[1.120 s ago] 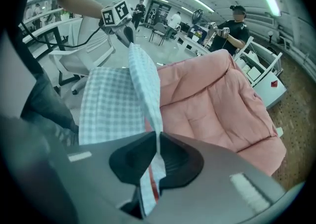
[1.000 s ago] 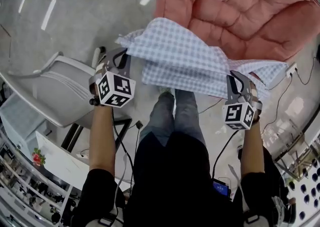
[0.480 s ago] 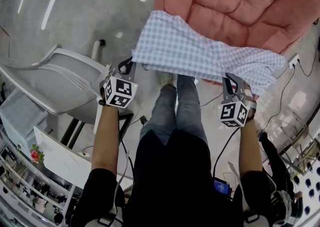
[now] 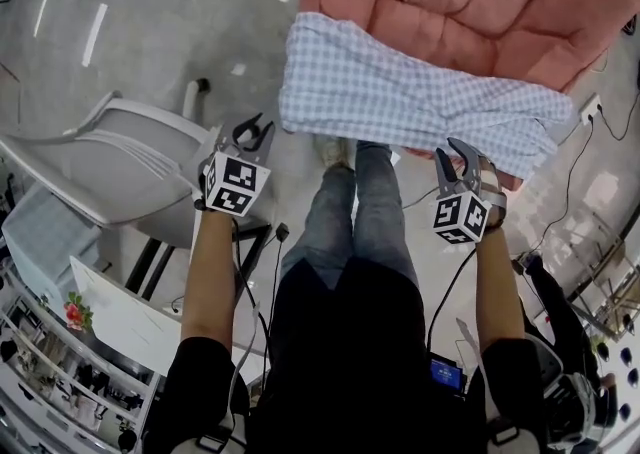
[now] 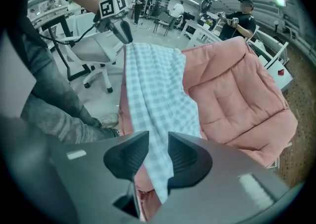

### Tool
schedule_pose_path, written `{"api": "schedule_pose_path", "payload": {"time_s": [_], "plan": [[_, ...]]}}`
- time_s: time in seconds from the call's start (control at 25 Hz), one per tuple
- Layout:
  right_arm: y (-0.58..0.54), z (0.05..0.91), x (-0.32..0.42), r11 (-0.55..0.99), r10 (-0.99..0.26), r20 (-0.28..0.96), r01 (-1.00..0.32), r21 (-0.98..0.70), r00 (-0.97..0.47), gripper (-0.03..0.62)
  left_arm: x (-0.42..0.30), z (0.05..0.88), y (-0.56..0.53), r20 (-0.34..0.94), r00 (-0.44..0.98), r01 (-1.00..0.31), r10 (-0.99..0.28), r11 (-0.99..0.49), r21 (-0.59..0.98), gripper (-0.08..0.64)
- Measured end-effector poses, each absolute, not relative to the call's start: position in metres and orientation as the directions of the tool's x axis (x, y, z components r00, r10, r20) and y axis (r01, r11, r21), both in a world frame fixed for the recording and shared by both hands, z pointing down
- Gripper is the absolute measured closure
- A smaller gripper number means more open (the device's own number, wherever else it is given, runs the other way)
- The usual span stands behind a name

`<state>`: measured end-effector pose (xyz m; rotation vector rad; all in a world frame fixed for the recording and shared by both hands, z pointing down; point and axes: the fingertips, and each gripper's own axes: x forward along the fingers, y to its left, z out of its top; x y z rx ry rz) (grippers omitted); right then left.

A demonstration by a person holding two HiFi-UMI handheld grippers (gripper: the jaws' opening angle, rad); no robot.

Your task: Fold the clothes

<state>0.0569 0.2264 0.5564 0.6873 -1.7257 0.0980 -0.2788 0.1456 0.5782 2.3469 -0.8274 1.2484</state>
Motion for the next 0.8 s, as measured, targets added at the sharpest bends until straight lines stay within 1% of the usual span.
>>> {"api": "schedule_pose_path", "payload": {"time_s": [0.28,0.4,0.52,0.64,0.8], "plan": [[0.22,0.548,0.069,0.791,-0.414,0.905,-0.531,0.304,-0.1,0.468,-0.256,0.547,0.132,0.808,0.467,-0.597,-0.361,-0.802,-0.013,0.466],[0.211,0.536,0.081,0.769,-0.43,0.897,-0.561,0.306,-0.099,0.468,-0.237,0.528,0.126,0.8,0.483,-0.567,-0.356,-0.823,-0.024,0.468],[0.2,0.523,0.095,0.744,-0.444,0.889,-0.599,0.296,-0.113,0.468,-0.207,0.511,0.122,0.791,0.514,-0.537,-0.332,-0.844,-0.005,0.466],[0.186,0.514,0.119,0.717,-0.469,0.875,-0.631,0.297,-0.12,0.468,-0.17,0.5,0.116,0.791,0.525,-0.496,-0.315,-0.868,-0.017,0.466],[0.179,0.514,0.158,0.704,-0.494,0.86,-0.641,0.306,-0.132,0.468,-0.109,0.501,0.115,0.782,0.545,-0.47,-0.303,-0.883,-0.014,0.466]]}}
